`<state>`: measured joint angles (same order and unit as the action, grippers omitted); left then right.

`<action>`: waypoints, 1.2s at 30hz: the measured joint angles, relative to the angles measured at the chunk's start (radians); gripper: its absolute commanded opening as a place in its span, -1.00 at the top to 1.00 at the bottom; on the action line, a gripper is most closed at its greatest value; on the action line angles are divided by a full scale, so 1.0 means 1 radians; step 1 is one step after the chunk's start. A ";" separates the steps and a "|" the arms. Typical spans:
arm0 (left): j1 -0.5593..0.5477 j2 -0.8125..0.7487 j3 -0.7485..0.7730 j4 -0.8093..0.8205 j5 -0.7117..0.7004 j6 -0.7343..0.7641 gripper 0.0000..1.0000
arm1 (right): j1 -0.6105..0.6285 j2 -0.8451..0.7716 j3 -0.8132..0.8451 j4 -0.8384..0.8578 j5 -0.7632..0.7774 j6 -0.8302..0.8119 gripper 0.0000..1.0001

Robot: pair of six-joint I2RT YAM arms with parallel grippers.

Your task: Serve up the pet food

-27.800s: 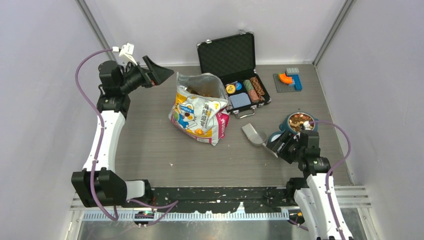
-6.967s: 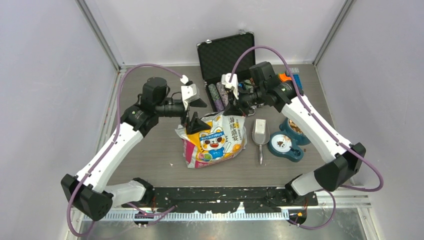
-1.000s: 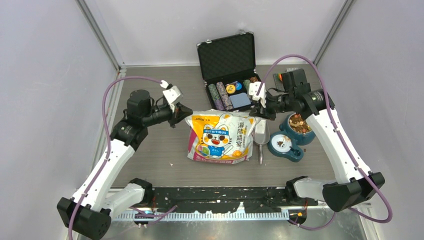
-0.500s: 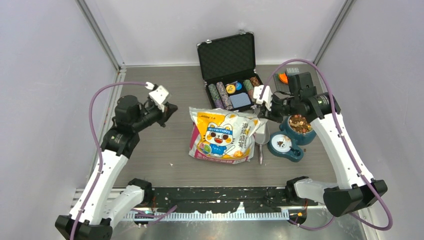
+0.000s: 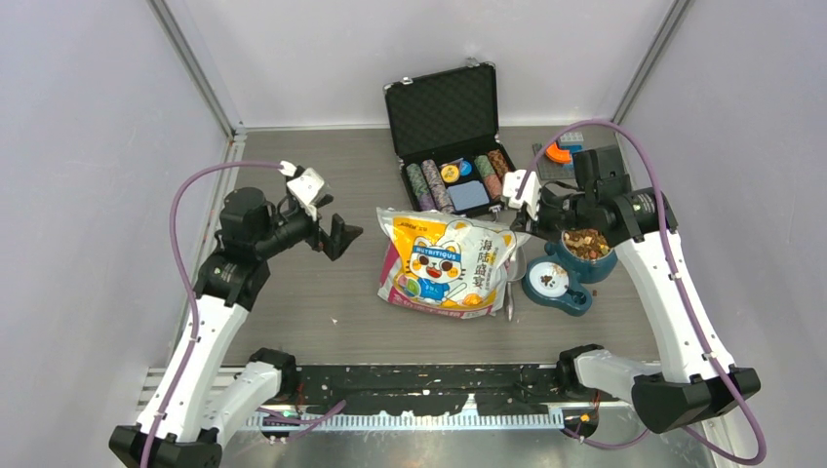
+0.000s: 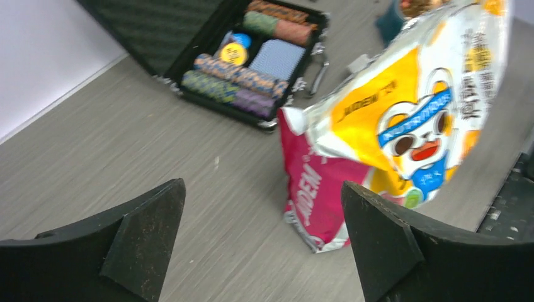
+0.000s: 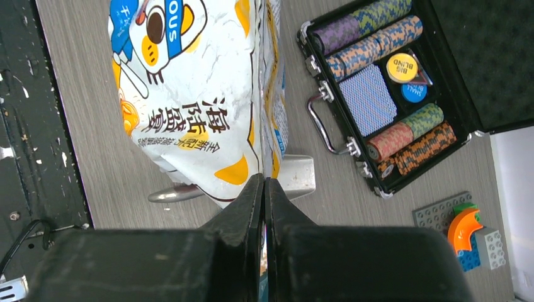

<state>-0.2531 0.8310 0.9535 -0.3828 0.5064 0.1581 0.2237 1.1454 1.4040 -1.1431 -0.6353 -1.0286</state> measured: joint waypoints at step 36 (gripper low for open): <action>-0.261 0.587 0.467 -0.217 0.386 0.260 -0.81 | 0.298 0.319 0.071 0.447 -0.194 0.358 0.90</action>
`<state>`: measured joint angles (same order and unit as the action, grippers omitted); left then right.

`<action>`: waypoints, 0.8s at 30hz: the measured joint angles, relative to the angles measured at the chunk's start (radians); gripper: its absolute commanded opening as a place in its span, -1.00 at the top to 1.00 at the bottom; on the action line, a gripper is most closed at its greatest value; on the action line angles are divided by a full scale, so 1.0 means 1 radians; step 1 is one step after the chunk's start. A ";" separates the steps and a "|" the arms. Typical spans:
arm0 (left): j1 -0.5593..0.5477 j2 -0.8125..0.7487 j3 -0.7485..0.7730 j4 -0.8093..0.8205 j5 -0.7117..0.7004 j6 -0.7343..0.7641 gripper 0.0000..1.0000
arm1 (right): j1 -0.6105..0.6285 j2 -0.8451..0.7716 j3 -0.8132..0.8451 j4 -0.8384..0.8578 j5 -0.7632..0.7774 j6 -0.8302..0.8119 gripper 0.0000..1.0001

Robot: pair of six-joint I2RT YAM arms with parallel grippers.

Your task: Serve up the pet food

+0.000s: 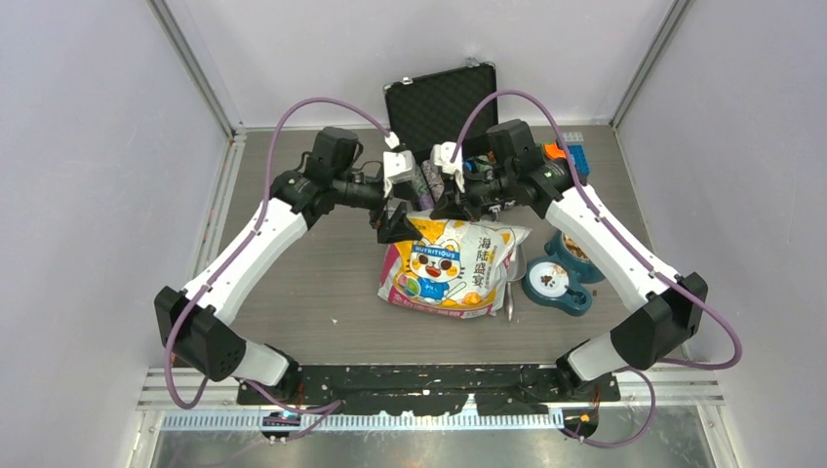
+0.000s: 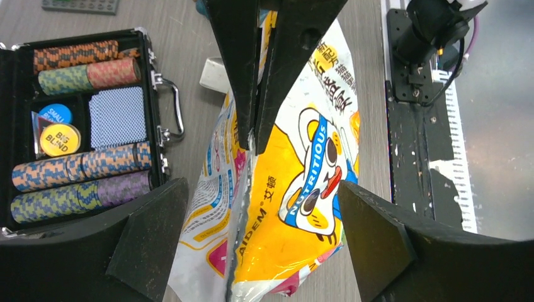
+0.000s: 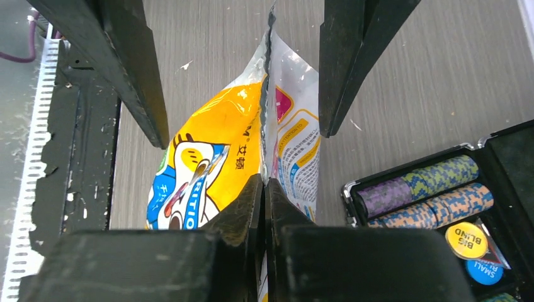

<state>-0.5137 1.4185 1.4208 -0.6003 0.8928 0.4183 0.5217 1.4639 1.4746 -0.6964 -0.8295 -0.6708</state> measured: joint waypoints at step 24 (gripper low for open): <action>-0.034 0.127 0.135 -0.196 -0.069 0.116 1.00 | 0.010 -0.085 -0.032 -0.052 -0.015 -0.080 -0.07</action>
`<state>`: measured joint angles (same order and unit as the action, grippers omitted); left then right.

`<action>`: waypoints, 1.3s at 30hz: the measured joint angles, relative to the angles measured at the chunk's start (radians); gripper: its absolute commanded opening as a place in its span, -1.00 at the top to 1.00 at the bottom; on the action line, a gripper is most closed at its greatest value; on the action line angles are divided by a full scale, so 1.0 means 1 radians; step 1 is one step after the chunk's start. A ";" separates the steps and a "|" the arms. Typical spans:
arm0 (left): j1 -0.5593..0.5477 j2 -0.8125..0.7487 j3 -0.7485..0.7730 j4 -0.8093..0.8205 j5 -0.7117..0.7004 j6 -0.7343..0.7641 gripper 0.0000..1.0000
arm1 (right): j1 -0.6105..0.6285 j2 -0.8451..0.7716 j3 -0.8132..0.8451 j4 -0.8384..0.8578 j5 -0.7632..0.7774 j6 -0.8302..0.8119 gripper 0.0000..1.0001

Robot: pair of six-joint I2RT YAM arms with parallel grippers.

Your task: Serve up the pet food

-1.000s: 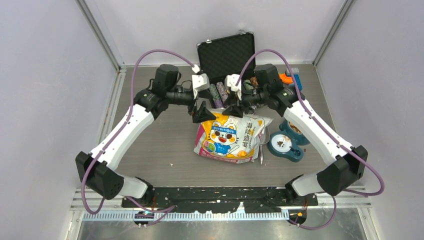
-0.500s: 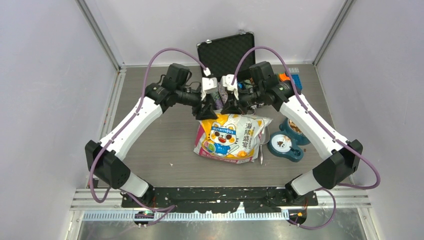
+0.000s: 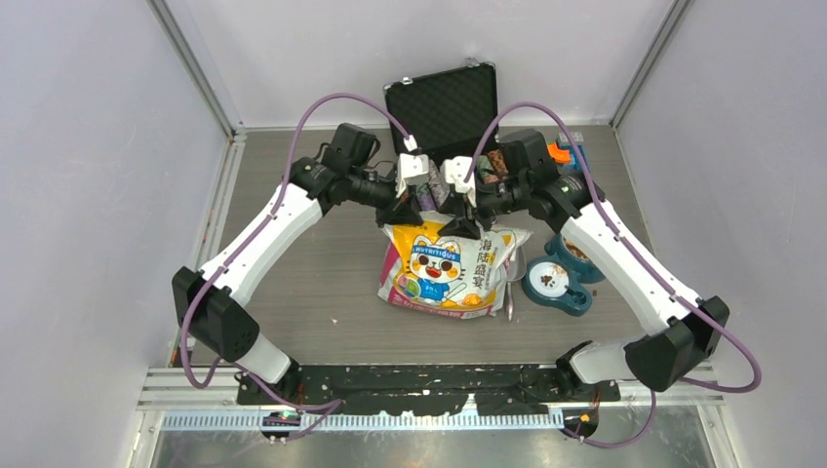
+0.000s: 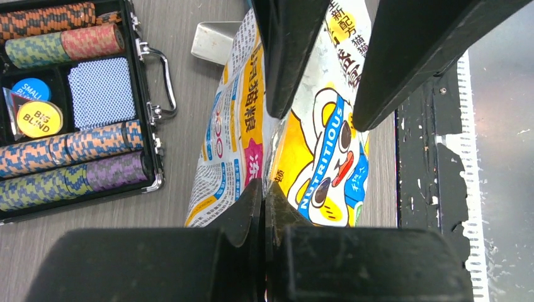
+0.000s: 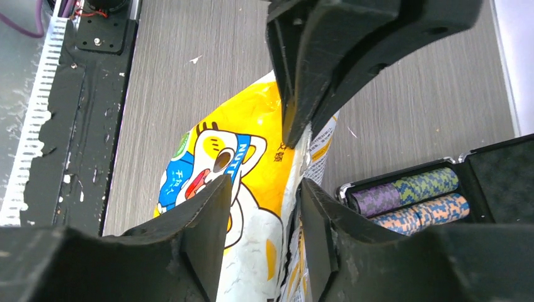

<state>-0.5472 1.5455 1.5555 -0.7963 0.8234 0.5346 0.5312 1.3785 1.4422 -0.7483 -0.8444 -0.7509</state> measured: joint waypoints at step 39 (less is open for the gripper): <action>0.032 -0.034 -0.001 -0.072 0.024 -0.010 1.00 | 0.021 0.043 0.061 -0.109 0.130 -0.106 0.89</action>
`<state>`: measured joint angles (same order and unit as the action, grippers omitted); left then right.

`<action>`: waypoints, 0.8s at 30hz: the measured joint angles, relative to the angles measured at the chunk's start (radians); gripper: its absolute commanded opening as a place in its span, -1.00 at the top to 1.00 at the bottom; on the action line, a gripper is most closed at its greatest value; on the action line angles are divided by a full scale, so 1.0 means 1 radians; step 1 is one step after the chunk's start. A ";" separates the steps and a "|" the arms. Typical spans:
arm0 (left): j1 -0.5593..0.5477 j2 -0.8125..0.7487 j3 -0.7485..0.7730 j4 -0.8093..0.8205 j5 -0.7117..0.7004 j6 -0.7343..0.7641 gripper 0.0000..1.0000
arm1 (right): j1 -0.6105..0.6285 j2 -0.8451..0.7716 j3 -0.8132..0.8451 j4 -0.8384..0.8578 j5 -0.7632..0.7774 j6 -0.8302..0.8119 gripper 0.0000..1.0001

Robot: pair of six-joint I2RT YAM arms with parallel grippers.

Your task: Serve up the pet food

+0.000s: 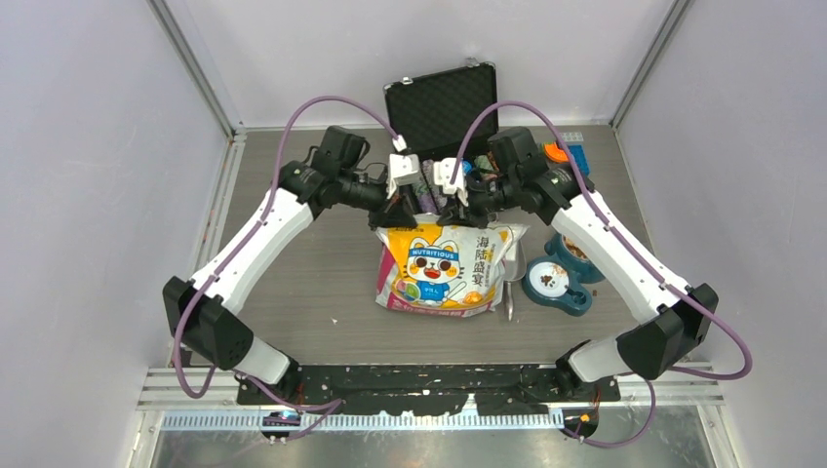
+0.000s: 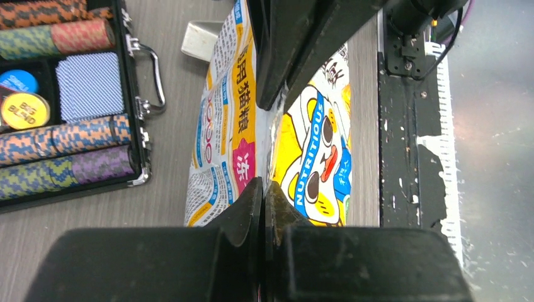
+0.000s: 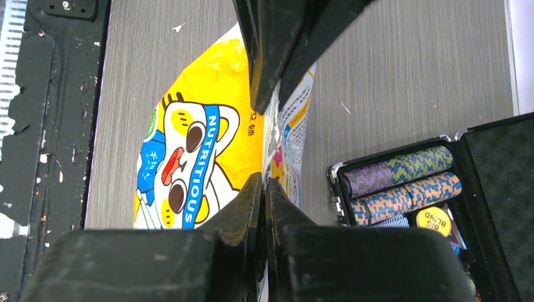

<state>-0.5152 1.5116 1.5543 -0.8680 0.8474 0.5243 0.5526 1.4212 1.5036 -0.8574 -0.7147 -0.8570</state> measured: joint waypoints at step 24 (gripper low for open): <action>0.206 -0.245 -0.296 0.235 0.056 -0.164 1.00 | -0.212 -0.314 -0.212 0.013 0.023 -0.038 0.80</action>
<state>-0.3096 1.2663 1.2579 -0.6334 0.9039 0.3599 0.3401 1.1076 1.2919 -0.8440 -0.6914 -0.8948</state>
